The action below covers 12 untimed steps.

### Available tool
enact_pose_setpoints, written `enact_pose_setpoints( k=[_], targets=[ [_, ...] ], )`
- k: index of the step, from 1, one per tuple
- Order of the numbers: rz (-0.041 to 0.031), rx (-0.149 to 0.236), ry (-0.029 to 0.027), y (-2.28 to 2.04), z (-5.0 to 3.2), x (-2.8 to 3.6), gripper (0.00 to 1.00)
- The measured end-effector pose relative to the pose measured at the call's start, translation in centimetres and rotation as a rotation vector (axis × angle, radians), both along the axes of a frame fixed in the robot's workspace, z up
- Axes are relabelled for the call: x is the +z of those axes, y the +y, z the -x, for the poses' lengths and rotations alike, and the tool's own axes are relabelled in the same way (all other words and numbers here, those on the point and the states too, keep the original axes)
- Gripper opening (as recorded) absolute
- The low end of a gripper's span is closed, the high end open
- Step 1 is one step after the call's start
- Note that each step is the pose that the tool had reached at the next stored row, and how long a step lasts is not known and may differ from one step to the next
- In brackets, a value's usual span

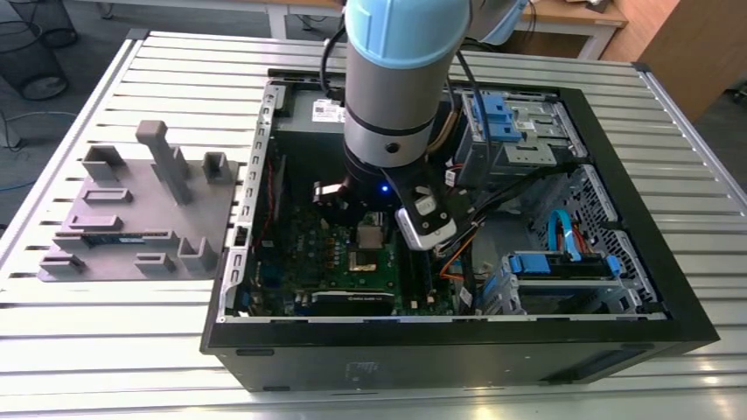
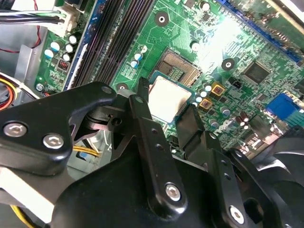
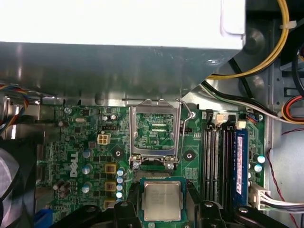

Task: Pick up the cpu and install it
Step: 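Place the cpu into insertion slot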

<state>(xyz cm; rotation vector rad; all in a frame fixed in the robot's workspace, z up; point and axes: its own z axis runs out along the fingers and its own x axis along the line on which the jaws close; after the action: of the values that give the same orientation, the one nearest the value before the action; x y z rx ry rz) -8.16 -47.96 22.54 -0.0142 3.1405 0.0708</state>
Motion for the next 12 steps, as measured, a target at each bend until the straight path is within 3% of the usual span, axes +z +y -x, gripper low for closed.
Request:
enact_pose_setpoints(
  k=[6, 12],
  targets=[
    [0.0, 0.0, -0.0002, 0.07, 0.1, -0.71, 0.47],
    [0.0001, 0.0, -0.0002, 0.01, 0.19, -0.95, 0.47]
  ],
)
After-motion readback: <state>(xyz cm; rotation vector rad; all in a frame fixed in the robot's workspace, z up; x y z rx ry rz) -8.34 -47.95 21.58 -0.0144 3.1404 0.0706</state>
